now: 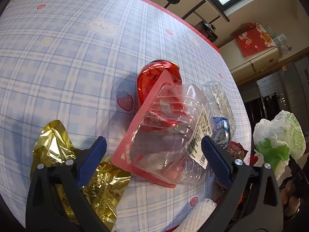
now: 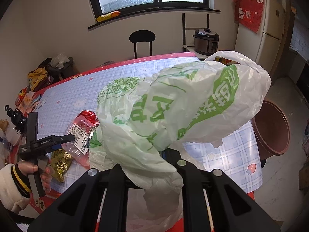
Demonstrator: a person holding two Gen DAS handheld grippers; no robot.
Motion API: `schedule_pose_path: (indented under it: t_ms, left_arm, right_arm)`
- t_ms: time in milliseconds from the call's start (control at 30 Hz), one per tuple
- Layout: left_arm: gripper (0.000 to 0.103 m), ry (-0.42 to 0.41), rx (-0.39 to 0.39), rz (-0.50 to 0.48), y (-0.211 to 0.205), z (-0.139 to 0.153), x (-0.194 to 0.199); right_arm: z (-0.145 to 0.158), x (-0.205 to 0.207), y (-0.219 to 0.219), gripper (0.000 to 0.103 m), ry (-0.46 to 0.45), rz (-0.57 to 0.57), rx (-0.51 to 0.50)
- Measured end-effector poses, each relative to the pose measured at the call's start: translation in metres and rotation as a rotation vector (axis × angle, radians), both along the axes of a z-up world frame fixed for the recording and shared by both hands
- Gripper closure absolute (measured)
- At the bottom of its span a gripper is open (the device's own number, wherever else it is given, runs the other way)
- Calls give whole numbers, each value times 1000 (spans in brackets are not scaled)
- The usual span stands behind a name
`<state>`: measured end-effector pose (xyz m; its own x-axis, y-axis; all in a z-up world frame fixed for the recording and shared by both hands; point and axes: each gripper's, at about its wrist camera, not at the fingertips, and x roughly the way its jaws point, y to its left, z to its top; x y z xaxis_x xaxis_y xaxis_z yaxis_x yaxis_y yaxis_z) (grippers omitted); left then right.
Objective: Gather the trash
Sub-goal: 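Grasp the red-edged clear plastic package with the left tool while the right tool holds the bag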
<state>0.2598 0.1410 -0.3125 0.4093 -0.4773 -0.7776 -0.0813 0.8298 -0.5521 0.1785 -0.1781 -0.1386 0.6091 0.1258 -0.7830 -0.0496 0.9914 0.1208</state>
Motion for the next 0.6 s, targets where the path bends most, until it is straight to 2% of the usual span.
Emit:
schedule_pose_path:
  t_ms: [33,100,233,467,600]
  left_arm:
    - [8,4,-8,-6,-2,-2,2]
    - [20,14,-18,-21,-6,-5,4]
    - [30,16,-39,-38,-8,-2,2]
    - [57,-61,-61,-72,-5,32,-16]
    - [63,-130,-28,-94,-8,58,-27]
  right_arm:
    - [-1,0,-2,89,1,-2,0]
    - [-1,0,-4,89,4,-8,2]
    - [1,0,-3,89,0,-12,7]
    - [4,2,-1,89,-19,-10,21]
    - [6,2,0,89,-26,-3,25]
